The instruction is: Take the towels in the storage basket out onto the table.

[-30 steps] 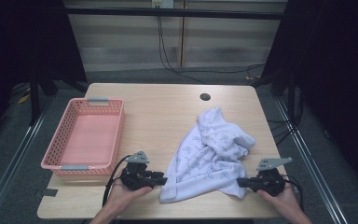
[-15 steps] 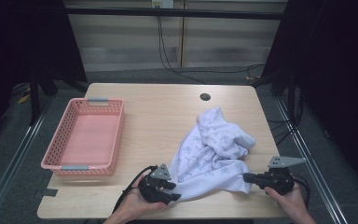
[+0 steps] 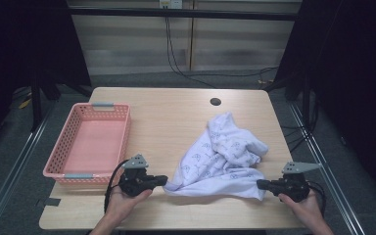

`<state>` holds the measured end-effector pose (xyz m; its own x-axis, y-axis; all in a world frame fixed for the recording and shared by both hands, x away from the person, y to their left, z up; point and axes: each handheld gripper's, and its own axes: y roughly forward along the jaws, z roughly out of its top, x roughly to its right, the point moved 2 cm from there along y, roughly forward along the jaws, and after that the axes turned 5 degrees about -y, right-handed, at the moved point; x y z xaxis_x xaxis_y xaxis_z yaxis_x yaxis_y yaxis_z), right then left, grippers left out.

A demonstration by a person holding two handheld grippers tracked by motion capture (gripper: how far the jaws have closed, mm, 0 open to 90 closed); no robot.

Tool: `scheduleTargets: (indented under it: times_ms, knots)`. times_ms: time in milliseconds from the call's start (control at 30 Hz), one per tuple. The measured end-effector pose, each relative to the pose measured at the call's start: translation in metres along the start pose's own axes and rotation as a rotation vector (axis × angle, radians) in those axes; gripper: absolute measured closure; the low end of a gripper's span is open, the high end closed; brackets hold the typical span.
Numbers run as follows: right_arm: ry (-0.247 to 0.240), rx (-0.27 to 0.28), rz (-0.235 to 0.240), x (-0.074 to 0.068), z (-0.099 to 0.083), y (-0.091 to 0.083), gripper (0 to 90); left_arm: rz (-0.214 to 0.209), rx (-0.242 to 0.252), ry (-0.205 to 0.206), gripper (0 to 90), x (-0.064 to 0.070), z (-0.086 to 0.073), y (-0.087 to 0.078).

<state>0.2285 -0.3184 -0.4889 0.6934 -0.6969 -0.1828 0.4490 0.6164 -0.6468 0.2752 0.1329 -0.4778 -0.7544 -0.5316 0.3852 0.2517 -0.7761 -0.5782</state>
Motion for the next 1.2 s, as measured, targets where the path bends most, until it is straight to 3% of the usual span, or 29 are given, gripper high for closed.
scheduleTargets:
  times_ms: [67, 167, 200, 300, 333, 433, 533, 600, 667, 800, 833, 900, 967, 1000, 1033, 1067, 1100, 1200]
  knots:
    - [0.013, -0.038, 0.010, 0.000, -0.004, 0.004, 89.0, 0.027, -0.029, -0.015, 87.8, -0.002, -0.009, -0.003]
    - [0.008, -0.055, 0.027, -0.001, -0.007, 0.006, 86.8, 0.013, -0.046, -0.035, 82.5, -0.002, -0.016, -0.006]
    - [0.004, -0.057, 0.030, -0.002, -0.007, 0.007, 85.0, 0.003, -0.045, -0.024, 82.3, 0.000, -0.016, -0.006]
    - [-0.001, -0.053, 0.041, -0.005, -0.007, 0.009, 72.9, -0.009, -0.024, 0.001, 67.7, 0.006, -0.012, -0.004]
    - [-0.001, -0.055, 0.039, -0.006, -0.007, 0.009, 69.2, -0.015, -0.019, 0.010, 66.9, 0.008, -0.010, -0.002]
    - [-0.004, -0.058, 0.046, -0.009, -0.007, 0.010, 58.1, -0.026, -0.025, 0.013, 55.6, 0.010, -0.005, 0.006]
    - [-0.009, -0.071, 0.054, -0.010, -0.009, 0.011, 52.3, -0.044, -0.035, 0.030, 50.7, 0.012, -0.003, 0.015]
    - [-0.018, -0.079, 0.050, -0.011, -0.009, 0.012, 49.2, -0.035, -0.055, 0.038, 48.4, 0.013, -0.003, 0.020]
    - [-0.035, -0.112, 0.022, -0.012, -0.010, 0.016, 47.4, -0.068, -0.077, 0.043, 45.2, 0.014, -0.005, 0.025]
    - [-0.072, -0.128, 0.021, -0.014, -0.009, 0.024, 47.0, -0.103, -0.080, 0.065, 41.7, 0.021, -0.007, 0.029]
    - [-0.086, -0.130, 0.019, -0.015, -0.009, 0.025, 49.0, -0.099, -0.092, 0.063, 41.8, 0.023, -0.007, 0.030]
    - [-0.105, -0.128, 0.027, -0.017, -0.008, 0.026, 61.1, -0.086, -0.136, 0.088, 42.3, 0.026, -0.011, 0.037]
    - [-0.083, -0.138, 0.042, -0.016, -0.008, 0.026, 78.8, -0.032, -0.196, 0.098, 56.2, 0.025, -0.014, 0.044]
    - [-0.079, -0.140, 0.050, -0.015, -0.008, 0.027, 83.5, -0.021, -0.201, 0.101, 62.1, 0.024, -0.016, 0.046]
    - [-0.070, -0.145, 0.059, -0.015, -0.008, 0.027, 85.8, -0.004, -0.201, 0.129, 70.1, 0.023, -0.016, 0.046]
    - [-0.070, -0.144, 0.065, -0.015, -0.008, 0.027, 86.8, -0.007, -0.204, 0.112, 80.3, 0.021, -0.015, 0.044]
    - [-0.064, -0.145, 0.073, -0.015, -0.008, 0.027, 87.1, -0.014, -0.186, 0.092, 84.9, 0.018, -0.014, 0.041]
    - [-0.035, -0.097, 0.103, -0.013, -0.005, 0.021, 87.5, -0.052, -0.121, 0.035, 86.9, 0.013, -0.009, 0.030]
